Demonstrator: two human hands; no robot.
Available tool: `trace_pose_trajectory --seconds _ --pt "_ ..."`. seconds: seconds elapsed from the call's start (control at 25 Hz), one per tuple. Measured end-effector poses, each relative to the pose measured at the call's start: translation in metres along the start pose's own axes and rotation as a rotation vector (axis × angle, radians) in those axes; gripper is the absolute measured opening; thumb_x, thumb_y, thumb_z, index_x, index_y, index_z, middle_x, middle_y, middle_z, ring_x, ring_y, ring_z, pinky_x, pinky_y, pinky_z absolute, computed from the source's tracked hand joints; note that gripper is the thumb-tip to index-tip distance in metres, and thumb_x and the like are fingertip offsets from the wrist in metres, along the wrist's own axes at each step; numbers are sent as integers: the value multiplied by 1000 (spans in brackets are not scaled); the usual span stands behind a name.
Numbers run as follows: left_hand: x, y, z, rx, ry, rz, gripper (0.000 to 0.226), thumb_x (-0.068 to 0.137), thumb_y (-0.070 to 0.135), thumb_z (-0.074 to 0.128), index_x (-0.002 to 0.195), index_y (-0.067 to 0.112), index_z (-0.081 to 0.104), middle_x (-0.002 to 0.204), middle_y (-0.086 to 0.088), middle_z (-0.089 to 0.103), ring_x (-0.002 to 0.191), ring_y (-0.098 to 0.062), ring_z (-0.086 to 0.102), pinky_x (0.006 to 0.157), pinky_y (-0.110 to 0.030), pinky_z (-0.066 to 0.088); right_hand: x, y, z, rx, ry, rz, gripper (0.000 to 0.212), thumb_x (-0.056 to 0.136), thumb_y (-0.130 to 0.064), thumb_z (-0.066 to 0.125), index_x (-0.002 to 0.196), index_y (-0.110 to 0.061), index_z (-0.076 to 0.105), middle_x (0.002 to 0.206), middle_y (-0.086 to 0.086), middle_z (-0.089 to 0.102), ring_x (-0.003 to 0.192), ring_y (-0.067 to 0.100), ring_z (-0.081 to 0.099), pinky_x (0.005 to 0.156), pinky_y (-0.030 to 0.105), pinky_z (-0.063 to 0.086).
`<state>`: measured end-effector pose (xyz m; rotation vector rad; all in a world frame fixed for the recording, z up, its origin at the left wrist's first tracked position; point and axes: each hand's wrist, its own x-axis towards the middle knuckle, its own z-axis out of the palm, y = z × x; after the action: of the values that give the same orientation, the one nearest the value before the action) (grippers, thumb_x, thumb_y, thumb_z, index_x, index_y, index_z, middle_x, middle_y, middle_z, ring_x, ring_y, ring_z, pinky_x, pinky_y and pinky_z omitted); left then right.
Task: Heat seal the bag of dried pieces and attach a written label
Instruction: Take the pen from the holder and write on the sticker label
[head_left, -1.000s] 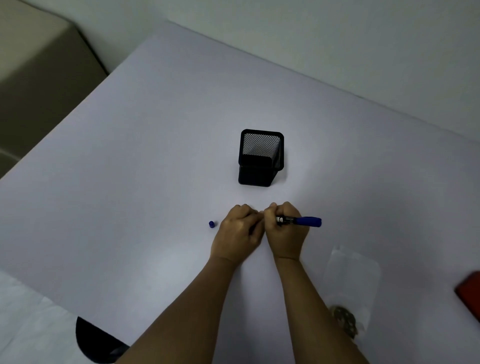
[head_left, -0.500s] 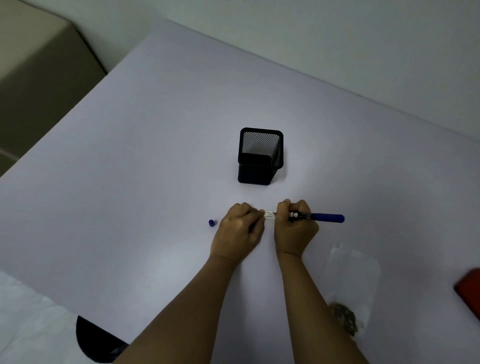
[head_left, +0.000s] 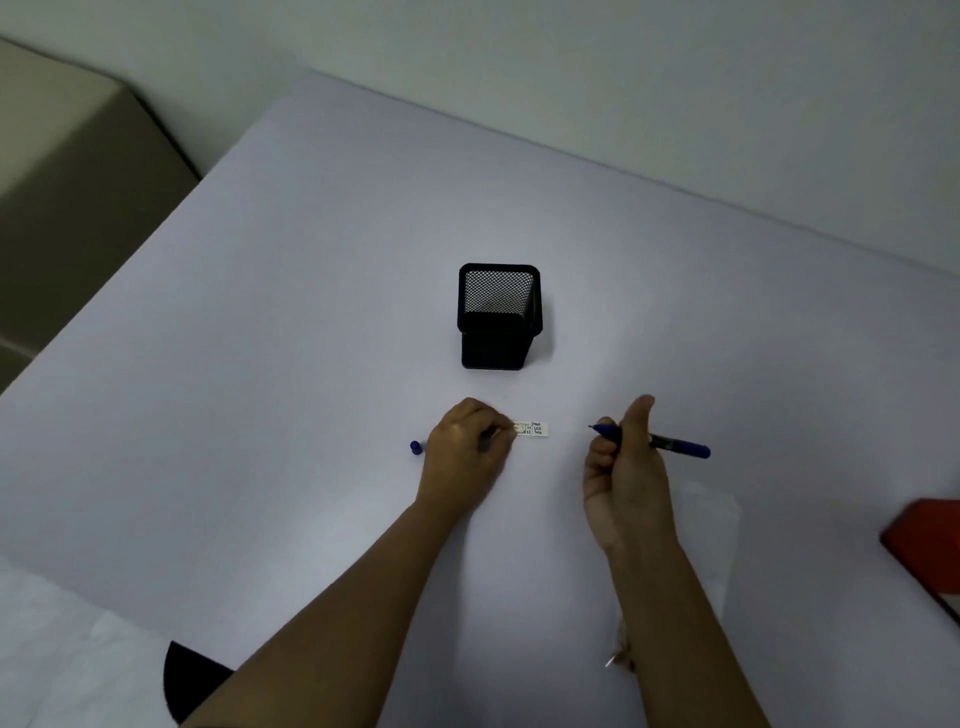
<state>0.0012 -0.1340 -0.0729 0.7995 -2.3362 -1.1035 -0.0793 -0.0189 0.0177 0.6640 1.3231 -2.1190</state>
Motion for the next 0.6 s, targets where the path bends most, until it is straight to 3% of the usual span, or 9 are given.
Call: trace_pose_trajectory --seconds 0.12,0.2,0.28,0.4,0.48,0.6 --pt "1 6 -5 -37 -15 -16 11 83 9 68 91 6 74 90 -5 68 80 -7 59 74 -15 47 -23 -8 -4 39 27 5 32 88 -39 51 73 -12 55 61 -2 54 38 2 48 42 7 43" --pt "1 17 -15 -57 -2 25 17 85 6 65 101 5 71 101 -10 65 83 -2 54 76 -7 44 -38 -13 -6 95 33 15 31 87 -39 52 74 -11 54 62 -1 55 39 2 51 42 7 45" --pt "-4 25 -29 0 61 86 21 85 3 63 104 5 69 110 -13 61 85 -9 55 77 -6 40 -51 -16 -6 152 29 32 32 87 -39 54 71 -11 53 57 -2 58 40 2 53 43 9 47" --pt "-20 13 -54 297 153 22 28 80 1 65 107 9 68 121 -18 57 91 -27 57 75 -32 48 -66 -20 -8 232 21 33 27 90 -24 56 68 -10 52 52 -1 59 42 5 57 44 11 50" --pt "-33 -1 -64 493 74 -98 34 81 5 65 114 12 64 125 -21 54 99 -38 55 75 -44 50 -74 -19 -10 237 4 36 22 91 -13 53 69 -8 52 51 -2 60 45 6 60 47 12 52" --pt "-41 -6 -69 493 -109 -124 29 88 0 55 115 7 62 116 -19 59 104 -39 52 81 -39 46 -83 -15 -10 195 13 70 20 90 -9 54 71 -7 55 49 -3 61 47 5 61 49 13 52"
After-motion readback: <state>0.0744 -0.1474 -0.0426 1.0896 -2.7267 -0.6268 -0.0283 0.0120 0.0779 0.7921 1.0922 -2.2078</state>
